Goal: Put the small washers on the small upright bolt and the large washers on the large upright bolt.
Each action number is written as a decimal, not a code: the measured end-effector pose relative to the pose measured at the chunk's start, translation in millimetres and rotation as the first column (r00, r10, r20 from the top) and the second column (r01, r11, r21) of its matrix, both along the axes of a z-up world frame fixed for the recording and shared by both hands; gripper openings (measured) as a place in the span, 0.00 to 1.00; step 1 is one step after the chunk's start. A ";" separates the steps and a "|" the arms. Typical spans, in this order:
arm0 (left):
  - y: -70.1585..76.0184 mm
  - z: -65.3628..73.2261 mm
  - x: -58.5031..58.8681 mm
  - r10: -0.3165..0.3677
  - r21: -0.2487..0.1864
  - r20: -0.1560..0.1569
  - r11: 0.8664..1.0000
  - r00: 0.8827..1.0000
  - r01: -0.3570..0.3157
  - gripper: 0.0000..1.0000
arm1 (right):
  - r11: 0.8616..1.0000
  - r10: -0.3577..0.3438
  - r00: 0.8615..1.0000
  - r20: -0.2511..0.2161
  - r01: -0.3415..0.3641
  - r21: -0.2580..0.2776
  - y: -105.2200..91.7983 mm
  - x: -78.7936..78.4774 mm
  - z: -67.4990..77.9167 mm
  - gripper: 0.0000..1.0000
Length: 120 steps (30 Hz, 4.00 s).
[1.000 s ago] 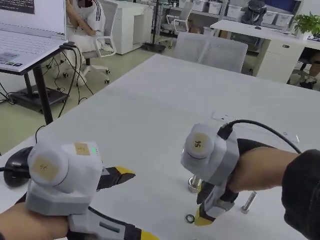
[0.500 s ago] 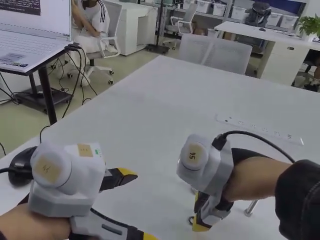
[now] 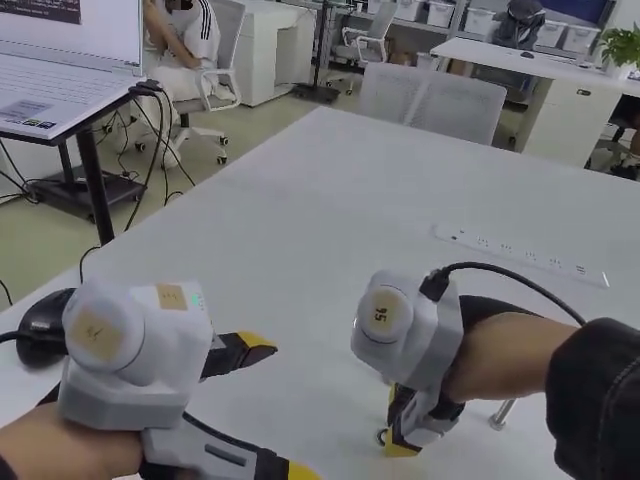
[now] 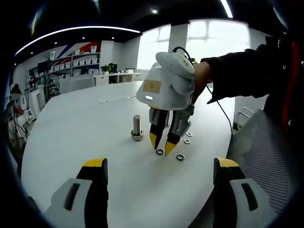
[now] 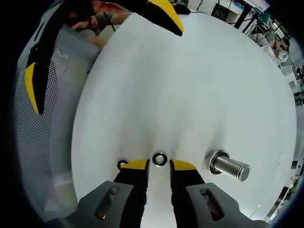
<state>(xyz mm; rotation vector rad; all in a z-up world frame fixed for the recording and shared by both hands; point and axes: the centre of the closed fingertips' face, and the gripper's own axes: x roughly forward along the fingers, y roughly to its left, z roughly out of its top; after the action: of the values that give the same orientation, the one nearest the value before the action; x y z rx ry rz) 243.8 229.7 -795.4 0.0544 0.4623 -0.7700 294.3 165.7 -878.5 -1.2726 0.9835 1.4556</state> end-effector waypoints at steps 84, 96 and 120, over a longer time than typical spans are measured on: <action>-11.9 1.9 6.1 -0.098 0.045 -0.016 0.994 0.995 0.098 0.92 | 0.990 -0.132 0.991 0.027 0.130 0.056 -59.4 23.0 54.7 0.13; -19.8 8.6 12.6 -0.134 0.061 -0.009 0.989 0.991 0.134 0.92 | 0.982 -0.172 0.984 0.043 0.168 0.091 -72.7 32.9 78.3 0.13; -41.2 13.7 18.9 -0.211 0.073 -0.019 0.975 0.977 0.211 0.92 | 0.967 -0.248 0.965 0.088 0.240 0.084 -103.0 65.3 93.9 0.13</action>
<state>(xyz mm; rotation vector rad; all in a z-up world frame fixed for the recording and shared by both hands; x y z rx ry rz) 262.7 188.5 -781.8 0.1718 0.5008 -0.9618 359.6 62.8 -784.6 -1.1164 0.9757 1.2166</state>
